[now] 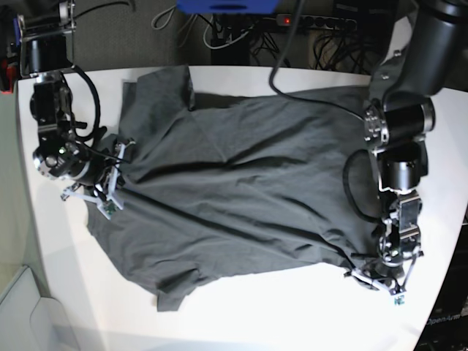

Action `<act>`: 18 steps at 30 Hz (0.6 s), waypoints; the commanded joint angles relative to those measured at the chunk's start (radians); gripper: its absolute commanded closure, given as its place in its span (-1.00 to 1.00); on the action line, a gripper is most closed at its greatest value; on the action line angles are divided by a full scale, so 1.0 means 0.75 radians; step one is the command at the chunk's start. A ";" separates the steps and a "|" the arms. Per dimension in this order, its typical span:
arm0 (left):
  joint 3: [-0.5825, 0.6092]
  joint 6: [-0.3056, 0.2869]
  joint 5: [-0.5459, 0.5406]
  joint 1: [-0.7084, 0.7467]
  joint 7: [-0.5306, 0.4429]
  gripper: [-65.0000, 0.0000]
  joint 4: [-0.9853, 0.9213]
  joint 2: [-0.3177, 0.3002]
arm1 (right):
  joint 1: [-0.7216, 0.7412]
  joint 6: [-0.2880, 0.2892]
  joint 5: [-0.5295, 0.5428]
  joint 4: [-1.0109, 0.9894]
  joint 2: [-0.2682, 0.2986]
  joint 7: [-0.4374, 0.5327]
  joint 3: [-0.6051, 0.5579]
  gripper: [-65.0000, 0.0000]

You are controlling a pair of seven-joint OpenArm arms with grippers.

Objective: Layout the t-shirt on the table in an organized manner, then fold the t-shirt properly
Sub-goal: 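Pull the hem corner outward with the left gripper, right holding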

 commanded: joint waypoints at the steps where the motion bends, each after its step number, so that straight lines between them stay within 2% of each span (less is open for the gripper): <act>1: 0.000 0.004 -0.003 -0.054 -0.062 0.98 0.004 -0.022 | 0.027 -0.004 0.012 0.026 0.016 0.020 0.007 1.00; 7: 0.000 0.004 -0.003 -0.050 -0.098 0.96 -0.032 -0.030 | 0.027 -0.004 0.012 0.026 0.010 0.018 0.007 1.00; 9: -0.002 0.004 -0.003 -0.050 -0.094 0.83 -0.032 -0.030 | 0.027 -0.004 0.012 0.028 0.010 0.018 0.005 1.00; 12: -0.002 0.004 -0.003 -0.050 -0.092 0.31 -0.032 -0.030 | 0.031 -0.004 0.012 0.028 0.012 0.015 0.005 1.00; 15: -0.002 0.004 -0.003 -0.050 -0.088 -0.35 -0.032 -0.030 | 0.035 -0.004 0.012 0.028 0.014 0.015 0.005 1.00; 18: -0.004 0.004 -0.011 -0.022 -0.088 -0.85 -0.014 -0.030 | 0.041 -0.004 0.012 0.030 0.014 0.015 0.007 0.99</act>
